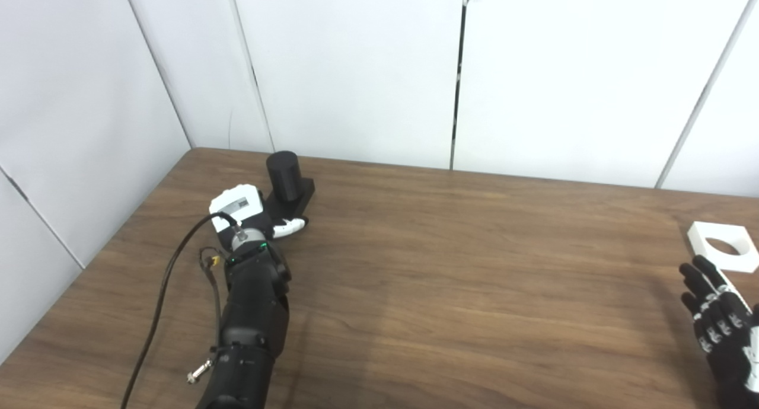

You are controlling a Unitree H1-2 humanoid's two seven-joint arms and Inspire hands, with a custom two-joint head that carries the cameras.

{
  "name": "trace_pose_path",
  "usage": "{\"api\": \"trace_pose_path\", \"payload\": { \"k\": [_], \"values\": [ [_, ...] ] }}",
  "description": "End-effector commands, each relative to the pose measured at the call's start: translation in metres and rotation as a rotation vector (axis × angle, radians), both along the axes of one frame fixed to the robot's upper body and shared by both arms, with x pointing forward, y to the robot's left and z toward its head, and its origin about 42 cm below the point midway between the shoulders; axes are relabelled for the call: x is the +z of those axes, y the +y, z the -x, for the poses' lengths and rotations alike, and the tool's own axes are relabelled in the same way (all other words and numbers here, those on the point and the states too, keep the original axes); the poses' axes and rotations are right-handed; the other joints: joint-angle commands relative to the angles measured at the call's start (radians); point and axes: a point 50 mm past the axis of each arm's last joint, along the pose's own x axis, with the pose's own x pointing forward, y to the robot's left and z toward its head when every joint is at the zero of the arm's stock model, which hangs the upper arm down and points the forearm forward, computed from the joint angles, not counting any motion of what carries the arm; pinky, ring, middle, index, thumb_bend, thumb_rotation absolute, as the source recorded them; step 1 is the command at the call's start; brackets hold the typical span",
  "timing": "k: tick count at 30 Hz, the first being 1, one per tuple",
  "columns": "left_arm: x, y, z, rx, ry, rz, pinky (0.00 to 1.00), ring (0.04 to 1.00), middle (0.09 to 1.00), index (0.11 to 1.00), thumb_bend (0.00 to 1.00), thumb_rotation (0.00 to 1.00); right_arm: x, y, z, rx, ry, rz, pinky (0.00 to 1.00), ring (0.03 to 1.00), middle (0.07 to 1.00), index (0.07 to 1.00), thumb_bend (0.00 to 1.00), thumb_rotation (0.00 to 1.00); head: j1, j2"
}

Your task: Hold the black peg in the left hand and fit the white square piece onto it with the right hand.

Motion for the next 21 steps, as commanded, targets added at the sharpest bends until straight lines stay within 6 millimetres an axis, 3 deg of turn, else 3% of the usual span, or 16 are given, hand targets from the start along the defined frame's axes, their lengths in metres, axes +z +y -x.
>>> {"api": "trace_pose_path", "payload": {
  "k": [1, 21],
  "values": [
    [0.0234, 0.0075, -0.0089, 0.009, -0.082, -0.053, 1.00, 0.997, 0.981, 0.874, 0.76, 0.62, -0.0080, 0.0014, 0.0079, -0.004, 0.024, -0.014, 1.00, 0.989, 0.918, 0.922, 0.76, 1.00, 0.001, 0.000],
    [0.0232, 0.0076, -0.0090, 0.007, -0.083, -0.052, 1.00, 0.996, 0.980, 0.873, 0.75, 0.61, -0.0079, 0.0014, 0.0079, -0.004, 0.025, -0.014, 1.00, 0.990, 0.919, 0.922, 0.76, 1.00, 0.001, 0.000]
  ]
}}
